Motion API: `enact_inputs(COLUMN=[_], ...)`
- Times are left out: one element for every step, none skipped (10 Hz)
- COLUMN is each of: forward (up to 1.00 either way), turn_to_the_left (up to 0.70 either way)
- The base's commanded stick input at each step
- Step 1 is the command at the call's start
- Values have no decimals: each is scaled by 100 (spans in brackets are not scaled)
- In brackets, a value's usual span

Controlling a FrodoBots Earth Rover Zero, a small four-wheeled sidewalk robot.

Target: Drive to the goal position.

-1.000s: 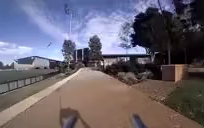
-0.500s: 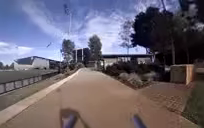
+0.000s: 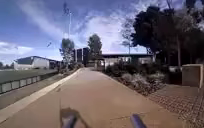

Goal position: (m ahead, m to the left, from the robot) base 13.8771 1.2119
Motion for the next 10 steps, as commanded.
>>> enact_inputs(forward=[100,100,100,100,100,100,100,100,100,100], turn_to_the_left=[0,0,0,0,0,0,0,0,0,0])
